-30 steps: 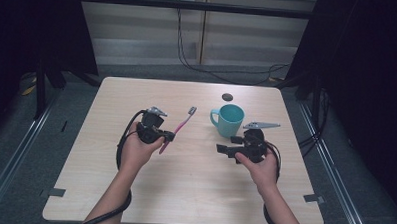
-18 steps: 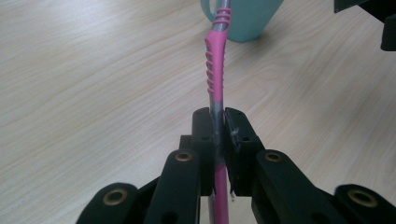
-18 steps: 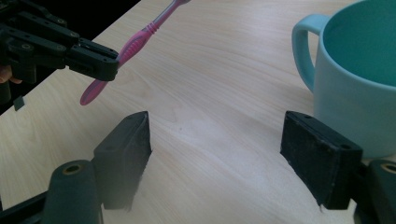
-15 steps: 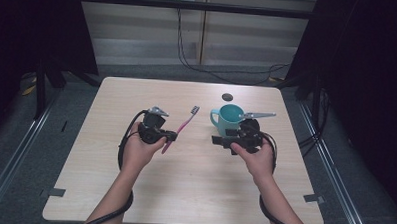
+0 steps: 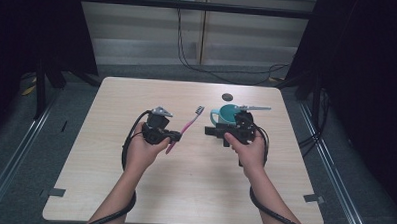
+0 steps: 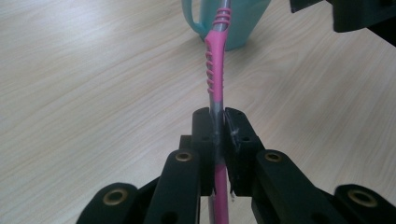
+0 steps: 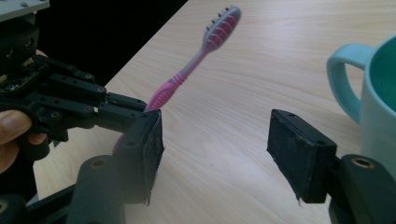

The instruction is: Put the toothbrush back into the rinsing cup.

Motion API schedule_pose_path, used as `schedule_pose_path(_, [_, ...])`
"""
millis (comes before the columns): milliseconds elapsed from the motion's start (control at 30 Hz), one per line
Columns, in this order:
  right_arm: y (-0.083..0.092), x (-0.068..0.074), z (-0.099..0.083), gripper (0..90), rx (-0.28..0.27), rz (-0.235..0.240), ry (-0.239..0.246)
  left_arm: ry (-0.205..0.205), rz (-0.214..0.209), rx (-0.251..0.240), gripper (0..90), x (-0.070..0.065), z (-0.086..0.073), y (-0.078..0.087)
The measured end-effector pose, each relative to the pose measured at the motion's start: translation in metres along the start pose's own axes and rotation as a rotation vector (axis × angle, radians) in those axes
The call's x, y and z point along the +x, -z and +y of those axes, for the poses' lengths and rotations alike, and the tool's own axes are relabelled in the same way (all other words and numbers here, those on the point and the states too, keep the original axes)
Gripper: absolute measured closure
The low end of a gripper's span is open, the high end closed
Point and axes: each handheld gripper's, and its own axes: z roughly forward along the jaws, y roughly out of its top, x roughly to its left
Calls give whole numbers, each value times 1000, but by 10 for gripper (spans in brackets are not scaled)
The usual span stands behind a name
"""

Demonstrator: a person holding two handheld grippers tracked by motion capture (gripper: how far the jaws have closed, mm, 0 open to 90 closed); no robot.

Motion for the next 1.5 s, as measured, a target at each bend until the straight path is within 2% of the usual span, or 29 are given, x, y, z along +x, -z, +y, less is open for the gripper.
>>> schedule_pose_path(133, [-7, 2, 5, 415, -6, 19, -37, -6, -9, -4, 837, -3, 2, -3])
schedule_pose_path(200, [-9, 2, 8, 449, -9, 15, -38, -6, -10, -2, 837, -4, 3, -3])
schedule_pose_path(267, [-11, 2, 9, 459, -12, 23, -45, -16, -14, -3, 837, -4, 3, -5])
schedule_pose_path(567, [-22, 3, 16, 534, -15, 26, -96, -9, -36, -7, 837, -8, 5, -11])
schedule_pose_path(700, [-24, 4, 18, 547, -15, 45, -112, -13, -41, -15, 836, -10, 6, -10])
schedule_pose_path(833, [-26, 7, 18, 567, -7, 36, -116, -13, -44, -18, 837, -12, 7, -10])
schedule_pose_path(1167, [-29, 9, 20, 665, -11, 50, -109, -23, -59, -28, 836, -13, 6, -12])
schedule_pose_path(1500, [-29, 9, 21, 717, -18, 65, -115, -37, -67, -20, 836, -15, 7, -14])
